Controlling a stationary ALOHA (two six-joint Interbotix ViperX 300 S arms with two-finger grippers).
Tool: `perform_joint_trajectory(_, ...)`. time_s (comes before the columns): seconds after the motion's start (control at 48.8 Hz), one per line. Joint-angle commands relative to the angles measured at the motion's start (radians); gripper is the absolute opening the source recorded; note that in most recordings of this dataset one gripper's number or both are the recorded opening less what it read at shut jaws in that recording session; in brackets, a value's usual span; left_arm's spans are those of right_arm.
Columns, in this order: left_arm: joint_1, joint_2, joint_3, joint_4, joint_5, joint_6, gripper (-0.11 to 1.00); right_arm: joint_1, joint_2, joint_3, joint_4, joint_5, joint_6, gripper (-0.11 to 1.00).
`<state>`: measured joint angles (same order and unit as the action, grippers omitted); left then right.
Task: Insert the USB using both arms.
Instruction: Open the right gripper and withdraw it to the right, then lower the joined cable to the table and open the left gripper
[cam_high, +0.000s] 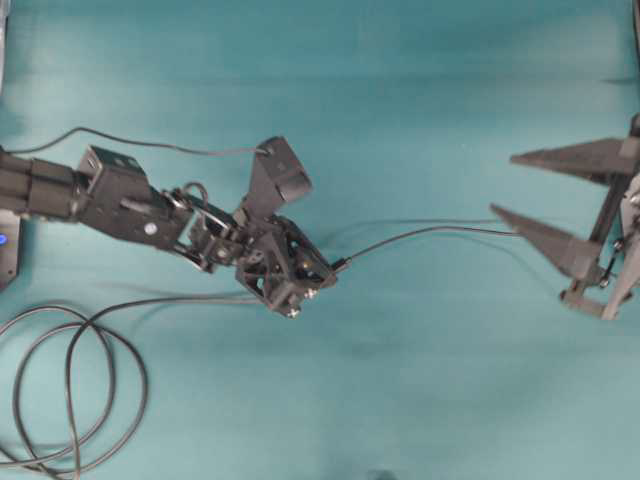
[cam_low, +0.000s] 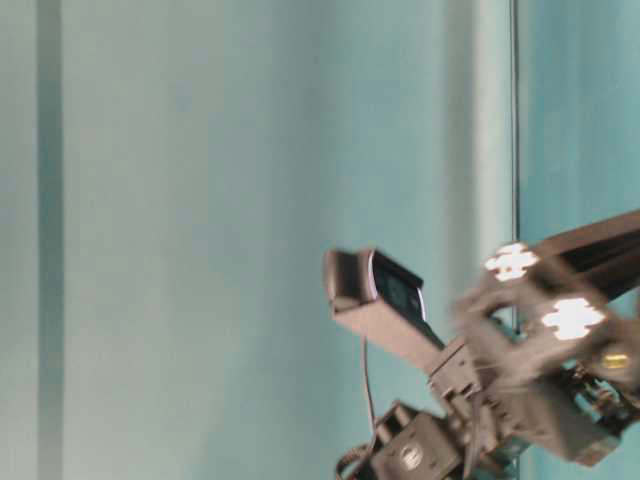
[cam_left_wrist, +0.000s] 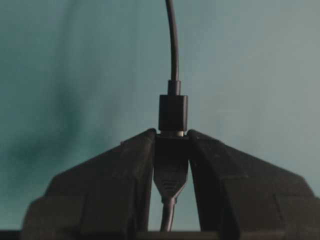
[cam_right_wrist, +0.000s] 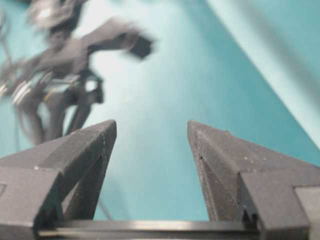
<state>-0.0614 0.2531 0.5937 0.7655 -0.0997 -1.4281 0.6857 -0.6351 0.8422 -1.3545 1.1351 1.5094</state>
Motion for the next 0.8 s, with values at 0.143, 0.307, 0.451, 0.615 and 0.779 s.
perform_joint_trajectory(0.143, -0.034, 0.031, -0.087, -0.003, 0.209, 0.098, 0.2, -0.012, -0.067, 0.014, 0.031, 0.008, 0.003, 0.67)
perform_joint_trajectory(0.307, -0.043, 0.058, -0.11, -0.003, 0.209, 0.103, 0.2, -0.011, -0.092, 0.029, 0.037, 0.009, 0.003, 0.68)
perform_joint_trajectory(0.451, -0.044, 0.061, -0.12, -0.003, 0.219, 0.103, 0.2, -0.011, -0.121, 0.043, 0.055, 0.009, 0.005, 0.68)
perform_joint_trajectory(0.615, -0.048, 0.049, -0.124, -0.003, 0.256, 0.103, 0.51, -0.012, -0.164, 0.055, 0.057, 0.009, 0.005, 0.72)
perform_joint_trajectory(0.779, -0.054, -0.005, -0.137, -0.003, 0.307, 0.107, 0.88, -0.011, -0.218, 0.089, 0.057, 0.002, 0.005, 0.73)
